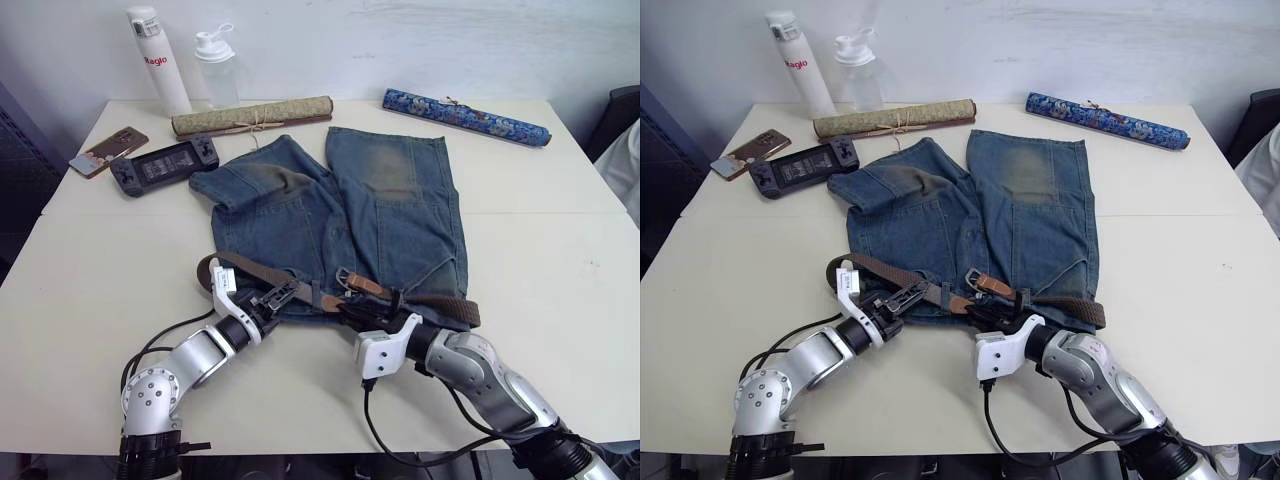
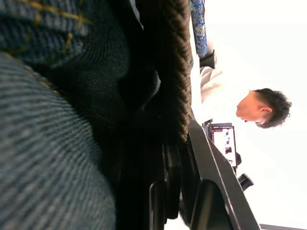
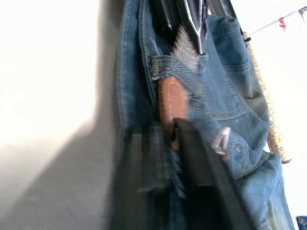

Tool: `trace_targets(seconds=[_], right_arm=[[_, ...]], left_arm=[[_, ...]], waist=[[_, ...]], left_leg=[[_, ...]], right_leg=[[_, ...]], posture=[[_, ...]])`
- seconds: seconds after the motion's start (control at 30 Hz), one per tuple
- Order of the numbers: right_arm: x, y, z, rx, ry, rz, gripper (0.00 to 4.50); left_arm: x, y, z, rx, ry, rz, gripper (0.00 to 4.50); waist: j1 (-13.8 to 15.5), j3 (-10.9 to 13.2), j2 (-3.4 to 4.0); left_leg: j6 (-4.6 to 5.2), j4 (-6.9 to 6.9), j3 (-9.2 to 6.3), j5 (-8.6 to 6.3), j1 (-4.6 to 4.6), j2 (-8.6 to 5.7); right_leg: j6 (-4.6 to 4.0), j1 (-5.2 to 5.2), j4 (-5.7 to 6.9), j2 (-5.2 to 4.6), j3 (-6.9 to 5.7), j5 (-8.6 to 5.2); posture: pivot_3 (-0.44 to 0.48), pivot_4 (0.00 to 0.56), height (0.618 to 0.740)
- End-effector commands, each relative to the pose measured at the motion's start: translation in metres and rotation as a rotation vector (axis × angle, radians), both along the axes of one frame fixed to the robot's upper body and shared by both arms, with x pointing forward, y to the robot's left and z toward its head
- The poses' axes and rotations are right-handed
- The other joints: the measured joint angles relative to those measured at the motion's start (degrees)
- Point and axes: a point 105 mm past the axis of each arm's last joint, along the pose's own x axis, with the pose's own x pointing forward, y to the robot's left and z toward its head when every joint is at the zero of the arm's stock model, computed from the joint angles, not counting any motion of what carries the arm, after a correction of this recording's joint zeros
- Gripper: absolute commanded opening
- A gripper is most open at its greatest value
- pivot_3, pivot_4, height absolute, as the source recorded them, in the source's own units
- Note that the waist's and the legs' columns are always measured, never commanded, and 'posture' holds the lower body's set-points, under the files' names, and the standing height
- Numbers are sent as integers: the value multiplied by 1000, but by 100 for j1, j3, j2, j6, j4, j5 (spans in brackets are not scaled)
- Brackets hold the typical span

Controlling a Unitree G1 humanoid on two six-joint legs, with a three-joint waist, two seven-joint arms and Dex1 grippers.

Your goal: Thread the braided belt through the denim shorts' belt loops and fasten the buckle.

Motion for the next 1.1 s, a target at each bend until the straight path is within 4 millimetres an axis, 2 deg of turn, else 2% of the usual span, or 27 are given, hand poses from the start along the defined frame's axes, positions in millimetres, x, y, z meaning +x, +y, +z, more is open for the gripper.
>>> trace_targets(seconds=[0.03, 0.27, 0.37, 0.4, 0.43, 0.53, 0.57, 0.67, 0.8, 0.93, 1.0, 1.1], right_arm=[[3, -3, 10, 17, -34, -13, 41], [1, 0, 13, 29, -33, 2, 41], [0, 1, 13, 31, -30, 4, 0], [0, 1, 13, 31, -29, 4, 0], [0, 0, 13, 30, -28, 2, 0], [1, -2, 14, 32, -27, -2, 0], [1, -2, 16, 36, -28, -5, 0], [2, -4, 21, 50, -36, -11, 0], [2, -7, 25, 55, -43, -8, 0], [2, -7, 27, 50, -53, -3, 0], [1, -7, 28, 53, -54, 2, 0], [0, -7, 30, 56, -54, 5, 0]], left_arm=[[-8, -6, -17, 24, 61, -41, 0], [-9, -11, -13, 60, 9, -83, 0], [-12, -13, -12, 132, -51, -126, 1183], [-13, -14, -12, 150, -73, -136, 1705], [-13, -14, -10, 157, -90, -141, 1921], [-15, -8, 2, 212, -194, -141, 3255], [-16, -3, 9, 217, -232, -129, 3508], [-30, 14, 21, 304, -338, -161, 3508], [-55, 24, 24, 365, -393, -248, 3508], [-74, 23, 26, 411, -470, -338, 3508], [-77, 16, 21, 472, -510, -381, 3508], [-70, 15, 16, 507, -535, -345, 3508]], waist=[[0, 0, 0], [0, 0, 0], [1, 0, 0], [6, 0, 0], [8, 0, 0], [6, 0, 0], [0, 0, 0], [-34, 0, 0], [-100, 1, 0], [-114, 2, 1], [-113, 2, 1], [-129, 4, 5]], left_leg=[[-1, -3, 0, -1, 3, 1], [-1, -3, 1, -1, 4, 1], [-2, -4, 3, -1, 6, 2], [-2, -5, 3, -1, 5, 1], [-2, -4, 2, -1, 4, 1], [-3, -5, 4, -2, 4, 1], [-4, -5, 4, -2, 4, 1], [-8, -10, 7, -5, 2, 7], [-19, -19, 9, -9, 1, 15], [-20, -17, 7, -12, -2, 13], [-20, -17, 6, -13, -3, 11], [-19, -19, 9, -18, -3, 10]], right_leg=[[0, 3, -3, 1, 0, 0], [0, 3, -3, 1, 1, 0], [-1, 3, -2, 4, 3, 0], [-1, 2, -3, 4, 2, 0], [-1, 2, -4, 5, 2, -1], [-1, 2, -5, 4, 3, -1], [-1, 2, -6, 4, 3, -1], [-5, -7, -5, 5, 6, -3], [-16, -15, -4, 9, 6, -11], [-16, -13, -8, 4, 4, -11], [-16, -13, -8, 1, 3, -11], [-16, -14, -9, 1, 6, -11]], posture=[[0, 150, 717], [0, 150, 717], [0, 150, 717], [0, 150, 717], [0, 150, 717], [0, 150, 717], [0, 150, 717], [0, 150, 717], [0, 150, 717], [0, 150, 717], [0, 150, 717], [0, 150, 717]])
